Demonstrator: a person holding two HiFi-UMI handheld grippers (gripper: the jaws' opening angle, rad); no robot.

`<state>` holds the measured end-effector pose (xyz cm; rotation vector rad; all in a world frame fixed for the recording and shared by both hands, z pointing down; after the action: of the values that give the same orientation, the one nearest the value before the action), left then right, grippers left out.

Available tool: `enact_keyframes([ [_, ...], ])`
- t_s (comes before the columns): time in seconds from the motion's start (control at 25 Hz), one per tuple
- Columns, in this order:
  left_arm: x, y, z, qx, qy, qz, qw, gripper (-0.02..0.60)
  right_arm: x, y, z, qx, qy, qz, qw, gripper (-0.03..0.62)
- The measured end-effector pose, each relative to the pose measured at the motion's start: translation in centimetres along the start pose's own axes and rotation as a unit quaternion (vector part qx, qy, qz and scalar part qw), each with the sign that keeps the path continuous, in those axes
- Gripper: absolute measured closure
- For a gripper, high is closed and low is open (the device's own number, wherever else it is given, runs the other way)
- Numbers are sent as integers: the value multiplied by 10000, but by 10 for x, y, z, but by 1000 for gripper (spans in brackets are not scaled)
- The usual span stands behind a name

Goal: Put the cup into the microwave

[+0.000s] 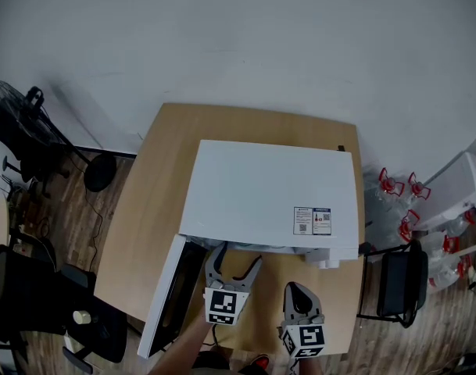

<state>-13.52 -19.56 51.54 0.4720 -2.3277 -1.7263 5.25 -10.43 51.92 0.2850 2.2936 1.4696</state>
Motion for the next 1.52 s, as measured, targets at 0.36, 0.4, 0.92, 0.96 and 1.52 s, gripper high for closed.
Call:
enact_keyframes([
  [0.36,-20,-2,44,8,143,-10,9999,202,11,-7,34,-218,-32,164,9996,576],
  [0.4,-22,-3,50,2,150,-10,9999,204,13,-8,38,-241,-36,180,9995,576],
  [0.92,-56,-9,137,-147,156,-41,9998,362,41,-9,103,-573,-36,412,9975,576],
  [0.96,-58,-9,144,-156,160,-49,9997,378,44,-9,108,-609,-36,430,9972,576],
  [1.52,-92,-8,240,-344,233,-126,9991,503,84,6,190,-845,20,628,9944,576],
])
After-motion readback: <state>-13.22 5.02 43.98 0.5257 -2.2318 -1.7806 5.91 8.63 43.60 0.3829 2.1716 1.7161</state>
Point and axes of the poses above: the fingertips, and each gripper's own axes: z backward along the fingers, x to its left, y out of its underside, the point moved 9 cm from there along z, backward along the fingers, and after that the axes turned 6 degrees about -y, right-handed, at the moved point
